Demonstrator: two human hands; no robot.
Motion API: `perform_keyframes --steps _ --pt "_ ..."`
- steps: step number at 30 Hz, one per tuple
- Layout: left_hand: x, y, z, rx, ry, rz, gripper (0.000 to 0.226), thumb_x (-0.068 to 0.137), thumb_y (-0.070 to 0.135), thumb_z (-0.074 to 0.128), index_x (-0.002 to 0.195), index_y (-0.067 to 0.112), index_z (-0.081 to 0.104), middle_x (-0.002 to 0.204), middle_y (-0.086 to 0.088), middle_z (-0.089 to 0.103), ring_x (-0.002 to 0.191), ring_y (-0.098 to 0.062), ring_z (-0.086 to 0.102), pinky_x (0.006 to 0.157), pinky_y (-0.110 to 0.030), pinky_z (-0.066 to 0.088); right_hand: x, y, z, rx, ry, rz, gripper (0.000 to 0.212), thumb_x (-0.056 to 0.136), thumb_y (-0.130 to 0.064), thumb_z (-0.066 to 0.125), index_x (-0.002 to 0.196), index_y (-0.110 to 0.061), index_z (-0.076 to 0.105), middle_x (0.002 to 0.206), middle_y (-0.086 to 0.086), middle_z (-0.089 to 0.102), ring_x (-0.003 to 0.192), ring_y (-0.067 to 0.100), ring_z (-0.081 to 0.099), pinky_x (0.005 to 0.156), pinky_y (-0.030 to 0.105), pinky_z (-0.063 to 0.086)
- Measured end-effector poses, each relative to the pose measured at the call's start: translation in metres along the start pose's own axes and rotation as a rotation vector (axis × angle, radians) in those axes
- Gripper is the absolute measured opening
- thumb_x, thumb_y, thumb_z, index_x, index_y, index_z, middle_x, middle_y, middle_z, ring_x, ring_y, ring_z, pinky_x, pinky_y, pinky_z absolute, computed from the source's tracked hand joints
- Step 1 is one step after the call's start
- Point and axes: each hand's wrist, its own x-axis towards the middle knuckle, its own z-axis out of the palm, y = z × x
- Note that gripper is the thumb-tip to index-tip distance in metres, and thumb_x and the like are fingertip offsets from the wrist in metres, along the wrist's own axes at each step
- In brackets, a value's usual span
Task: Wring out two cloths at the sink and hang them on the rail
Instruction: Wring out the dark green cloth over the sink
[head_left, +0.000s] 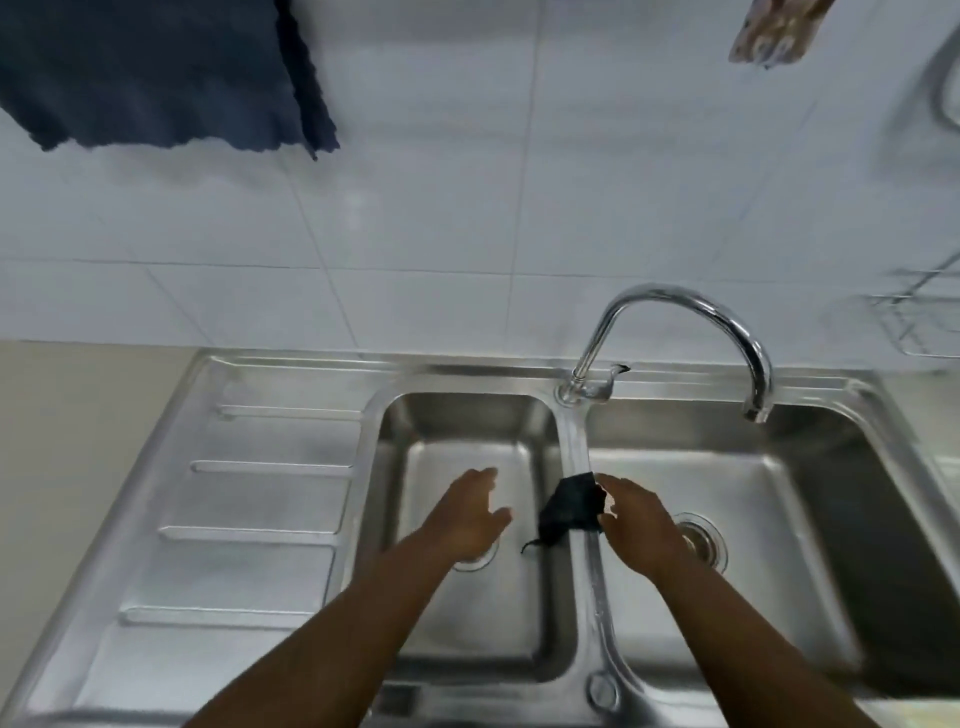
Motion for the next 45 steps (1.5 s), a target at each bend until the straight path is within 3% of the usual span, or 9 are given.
perform_keyframes --steps 5,9,13,16,21,27,30,37,45 --pt "0.016 0.025 0.045 -0.053 -0.209 0.089 0.061 0.090 0.013 0.059 0.143 0.009 0.030 0.147 -0.009 0.034 0.130 -0.018 0.037 0.098 -0.018 0.027 0.023 0.021 0.017 -0.085 -0.169 -0.109 0.073 0.083 0.005 0.055 0.149 -0.009 0.026 0.156 0.015 0.029 0.139 0.031 0.036 0.114 0.031 0.027" --pt "0.024 0.036 0.071 -0.191 -0.277 0.118 0.091 0.083 0.016 0.071 0.150 0.021 0.011 0.143 0.010 0.022 0.127 -0.007 0.029 0.103 -0.020 0.028 0.027 0.025 0.016 -0.076 -0.050 -0.123 0.050 0.078 -0.002 0.062 0.126 -0.012 0.054 0.119 0.013 0.062 0.104 0.030 0.058 0.089 0.037 0.048" --pt "0.032 0.035 0.086 -0.104 -0.143 0.073 0.097 0.074 0.025 0.077 0.148 0.026 0.015 0.139 -0.010 0.037 0.124 -0.028 0.046 0.102 -0.042 0.044 0.024 0.023 0.009 -0.177 -0.044 -0.143 0.027 0.073 -0.014 0.058 0.100 -0.013 0.060 0.096 0.007 0.064 0.090 0.024 0.051 0.070 0.032 0.042" --pt "0.027 0.034 0.082 -0.062 -0.082 0.103 0.064 0.075 0.029 0.074 0.130 0.023 0.043 0.119 -0.009 0.054 0.106 -0.027 0.057 0.089 -0.041 0.050 0.018 0.009 0.002 -0.082 -0.051 -0.183 0.025 0.068 -0.021 0.054 0.091 -0.015 0.059 0.085 -0.001 0.060 0.082 0.018 0.046 0.067 0.028 0.035" --pt "0.006 0.032 0.041 -0.175 0.072 0.232 0.015 0.078 0.016 0.068 0.091 0.010 0.066 0.092 -0.005 0.052 0.084 -0.020 0.057 0.071 -0.020 0.043 0.001 -0.026 -0.028 0.194 -0.112 -0.157 0.016 0.071 -0.008 0.059 0.082 -0.020 0.060 0.073 0.002 0.066 0.059 0.020 0.065 0.051 0.028 0.052" --pt "-0.036 0.039 -0.039 -0.273 0.071 0.237 0.014 0.079 0.010 0.068 0.092 0.016 0.067 0.083 -0.001 0.069 0.075 -0.009 0.064 0.070 -0.025 0.051 -0.016 -0.077 -0.058 0.304 -0.177 -0.301 0.022 0.075 -0.006 0.062 0.084 -0.026 0.064 0.075 -0.003 0.066 0.068 0.009 0.060 0.063 0.023 0.047" --pt "-0.057 0.044 -0.069 -0.343 0.133 0.209 0.029 0.080 0.013 0.070 0.106 0.026 0.064 0.098 0.011 0.068 0.091 -0.001 0.064 0.080 -0.018 0.051 -0.025 -0.099 -0.068 0.356 -0.166 -0.336 0.025 0.078 -0.006 0.065 0.087 -0.030 0.065 0.074 -0.001 0.069 0.066 0.010 0.065 0.061 0.024 0.050" --pt "-0.094 0.051 -0.101 -0.562 0.184 0.263 0.031 0.083 -0.001 0.065 0.106 0.021 0.064 0.105 -0.002 0.070 0.100 -0.018 0.066 0.088 -0.031 0.055 -0.039 -0.121 -0.059 0.436 -0.200 -0.425 0.035 0.080 -0.024 0.074 0.113 -0.032 0.063 0.105 -0.008 0.069 0.092 0.014 0.067 0.085 0.040 0.057" --pt "-0.107 0.049 -0.097 -0.818 0.238 0.249 0.024 0.089 -0.006 0.055 0.107 0.009 0.055 0.111 -0.018 0.066 0.103 -0.029 0.065 0.084 -0.040 0.058 -0.054 -0.130 -0.036 0.453 -0.258 -0.430 0.066 0.071 -0.039 0.081 0.129 -0.042 0.049 0.117 -0.010 0.066 0.101 0.010 0.066 0.087 0.031 0.056"
